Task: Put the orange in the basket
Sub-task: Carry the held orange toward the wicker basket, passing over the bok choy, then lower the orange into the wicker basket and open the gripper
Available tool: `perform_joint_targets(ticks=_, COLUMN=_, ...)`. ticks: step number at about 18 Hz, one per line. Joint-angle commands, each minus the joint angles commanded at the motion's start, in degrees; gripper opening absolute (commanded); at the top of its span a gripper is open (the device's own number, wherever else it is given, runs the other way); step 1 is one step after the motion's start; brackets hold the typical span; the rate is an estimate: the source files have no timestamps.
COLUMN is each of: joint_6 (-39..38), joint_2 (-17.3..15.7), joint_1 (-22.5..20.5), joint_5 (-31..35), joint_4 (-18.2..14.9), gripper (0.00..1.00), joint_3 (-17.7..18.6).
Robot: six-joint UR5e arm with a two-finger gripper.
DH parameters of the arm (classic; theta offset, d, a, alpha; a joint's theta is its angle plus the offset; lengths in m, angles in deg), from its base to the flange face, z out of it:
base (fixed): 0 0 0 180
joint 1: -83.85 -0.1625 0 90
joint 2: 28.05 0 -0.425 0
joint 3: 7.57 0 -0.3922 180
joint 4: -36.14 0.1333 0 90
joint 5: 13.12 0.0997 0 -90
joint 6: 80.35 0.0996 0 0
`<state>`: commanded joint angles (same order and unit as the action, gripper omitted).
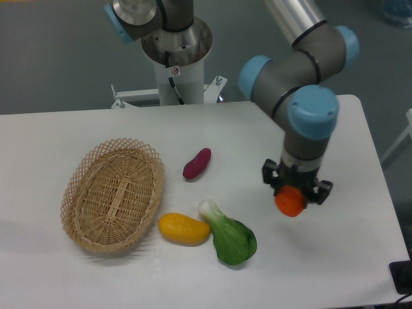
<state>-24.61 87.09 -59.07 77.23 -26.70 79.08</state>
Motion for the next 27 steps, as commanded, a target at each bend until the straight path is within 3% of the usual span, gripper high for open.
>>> perform_joint_targets(ticks=4, joint_6=-3.79, joint_2=0.53, joint_1=2.99, joint_5=0.00, joint_4=1.49, gripper=0.56, joint_3=0.09)
perform_joint_targets(ticks=12, joint_6=-9.68, joint_2=1.14, joint_1=10.11, joint_5=0.09, joint_4=8.17, gripper=0.57, joint_3=0.18)
perform_joint_targets(ticks=21, joint_6=-17.23, joint_2=-0.08, joint_1=20.83, joint_5=0.00, joint_4=8.53, gripper=0.57, joint_3=1.50)
perform_joint_targets(ticks=25, joint_6=-20.31, joint_2=-2.45, joint_1=24.78, joint_5=0.09, joint_4=9.14, gripper=0.57, joint_3=5.09)
perform_joint_targets(ticks=27, joint_6=-23.47, joint_2=-3.77, joint_1=26.98, joint_5=0.09, joint_4=12.72, gripper=0.57, joint_3=8.34)
